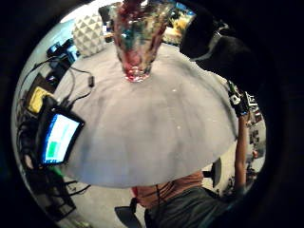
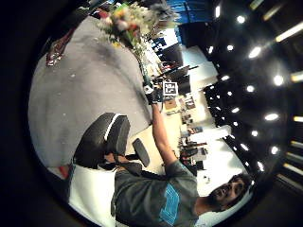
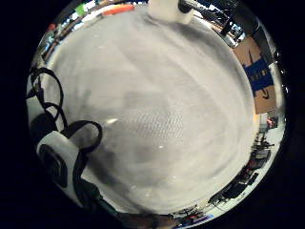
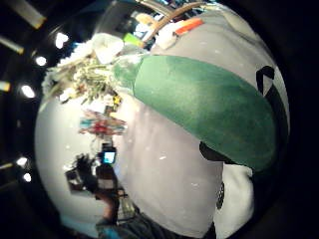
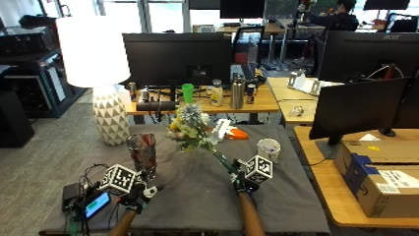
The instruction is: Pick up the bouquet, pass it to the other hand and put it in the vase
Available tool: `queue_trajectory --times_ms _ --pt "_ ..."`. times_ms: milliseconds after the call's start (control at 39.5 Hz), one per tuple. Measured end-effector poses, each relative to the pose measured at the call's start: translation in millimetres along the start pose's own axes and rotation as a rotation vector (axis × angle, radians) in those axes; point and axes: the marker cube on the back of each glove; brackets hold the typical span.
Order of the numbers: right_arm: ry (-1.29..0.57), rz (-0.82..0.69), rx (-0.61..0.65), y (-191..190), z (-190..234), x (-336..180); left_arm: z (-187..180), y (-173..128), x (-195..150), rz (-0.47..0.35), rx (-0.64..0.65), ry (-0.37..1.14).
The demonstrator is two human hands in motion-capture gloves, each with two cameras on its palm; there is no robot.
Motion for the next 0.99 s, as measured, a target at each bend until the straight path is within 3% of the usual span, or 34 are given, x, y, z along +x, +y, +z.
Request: queue_trajectory --times_ms 51,152,253,380,532,608,684,760,887,988 --pt "-0.105 -0.005 -0.047 12 -5 -13 1 -2 6 0.038 -0.005 0.061" --pt "-0.273 -0.043 0.002 18 -21 -33 3 -7 30 0.217 -0.009 0.274" --pt "-0.401 -0.083 0.029 24 -33 -49 5 -12 34 0.162 -0.030 0.343" --pt "-0.593 -0.152 0.017 36 -44 -77 5 -21 62 0.175 -0.047 0.520" --pt "-0.794 -0.261 -0.019 44 -47 -110 4 -52 96 0.292 0.013 0.505" --pt "-0.899 -0.297 -0.066 53 -52 -132 4 -67 119 0.225 0.002 0.540" --pt "-0.983 -0.311 -0.111 62 -60 -150 5 -81 138 0.209 -0.022 0.586" --pt "-1.039 -0.331 -0.138 66 -61 -163 6 -91 156 0.202 -0.049 0.614" --pt "-1.096 -0.360 -0.188 75 -63 -183 10 -113 180 0.281 -0.063 0.693" --pt "-1.096 -0.389 -0.187 77 -60 -194 10 -127 192 0.285 -0.090 0.765"
